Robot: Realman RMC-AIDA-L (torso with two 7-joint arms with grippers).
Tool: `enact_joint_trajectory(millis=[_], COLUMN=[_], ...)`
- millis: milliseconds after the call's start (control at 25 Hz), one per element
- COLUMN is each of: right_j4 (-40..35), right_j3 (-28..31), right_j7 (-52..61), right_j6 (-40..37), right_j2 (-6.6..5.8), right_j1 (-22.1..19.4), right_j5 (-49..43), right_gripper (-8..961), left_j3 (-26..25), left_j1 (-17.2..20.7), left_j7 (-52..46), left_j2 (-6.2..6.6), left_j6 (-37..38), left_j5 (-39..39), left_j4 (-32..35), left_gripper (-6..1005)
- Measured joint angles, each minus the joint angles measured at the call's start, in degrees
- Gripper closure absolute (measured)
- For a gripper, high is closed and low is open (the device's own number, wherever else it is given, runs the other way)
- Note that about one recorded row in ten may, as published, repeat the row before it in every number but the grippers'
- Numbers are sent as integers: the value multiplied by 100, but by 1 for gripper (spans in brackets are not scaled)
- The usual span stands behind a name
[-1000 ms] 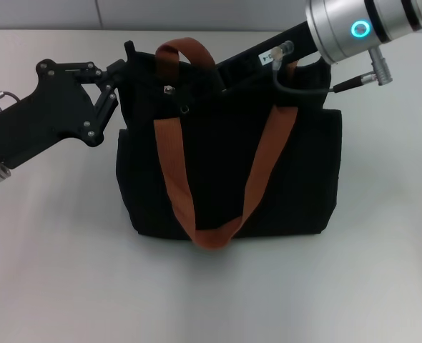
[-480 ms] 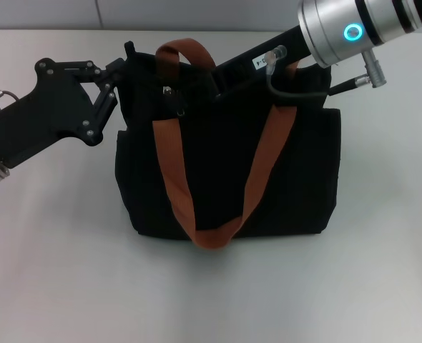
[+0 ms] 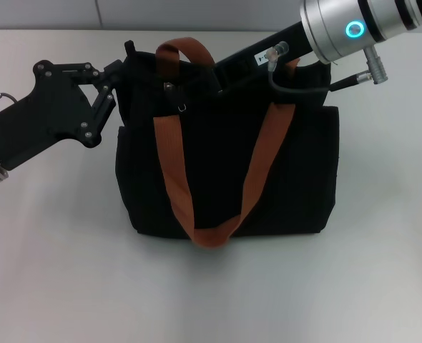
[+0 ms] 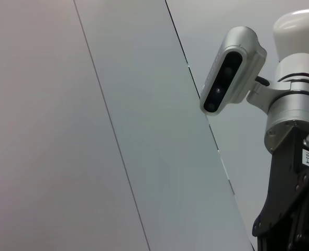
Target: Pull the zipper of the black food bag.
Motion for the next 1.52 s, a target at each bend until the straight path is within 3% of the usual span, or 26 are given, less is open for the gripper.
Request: enact_joint_trajectory(millis=[1200, 1520], right_j4=[109, 87], right_j3=[-351, -463], right_j7=[-72, -48], right_j6=[216, 301], right_j2=[6, 13], right_j1=[-18, -9], right_j5=[304, 276], right_gripper=[687, 771], left_j3=[21, 30], left_j1=[-18, -13], left_j7=[0, 1], left_j2=[-9, -9], left_j6=[40, 58], left_j5=[-3, -1], left_j4=[-9, -9], left_gripper=[881, 878])
